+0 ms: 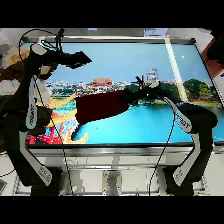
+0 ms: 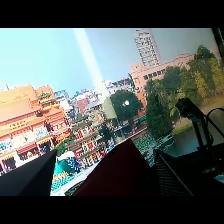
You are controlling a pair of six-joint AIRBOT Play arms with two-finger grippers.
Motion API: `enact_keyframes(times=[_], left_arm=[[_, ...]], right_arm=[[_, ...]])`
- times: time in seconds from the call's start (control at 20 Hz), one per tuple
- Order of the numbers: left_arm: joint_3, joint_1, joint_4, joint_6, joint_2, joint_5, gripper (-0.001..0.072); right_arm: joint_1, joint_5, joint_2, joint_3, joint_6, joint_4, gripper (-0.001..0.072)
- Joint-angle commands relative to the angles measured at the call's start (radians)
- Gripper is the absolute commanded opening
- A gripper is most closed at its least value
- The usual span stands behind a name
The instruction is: Fold the shirts.
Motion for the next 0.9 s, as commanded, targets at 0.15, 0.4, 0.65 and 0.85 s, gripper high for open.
enact_keyframes(times=[0.15, 0.4, 0.65, 0.85], left_arm=[[0.000, 0.006, 0.000, 0.007, 0.024, -0.035, 0.0682], [0.000, 0.020, 0.007, 0.011, 0.075, -0.031, 0.0682], [0.000, 0.017, 0.007, 0.010, 0.087, -0.047, 0.0640], [0.000, 0.016, 0.006, 0.010, 0.087, -0.071, 0.0624]], right_arm=[[-0.080, 0.060, 0.045, 0.084, -0.048, 0.030, 0.0024], [-0.397, 0.064, 0.257, 0.154, 0.119, -0.129, 0.0023], [-0.769, 0.216, 0.467, 0.154, 0.288, -0.411, 0.0023], [-0.998, 0.416, 0.552, 0.154, 0.382, -0.684, 0.0023]])
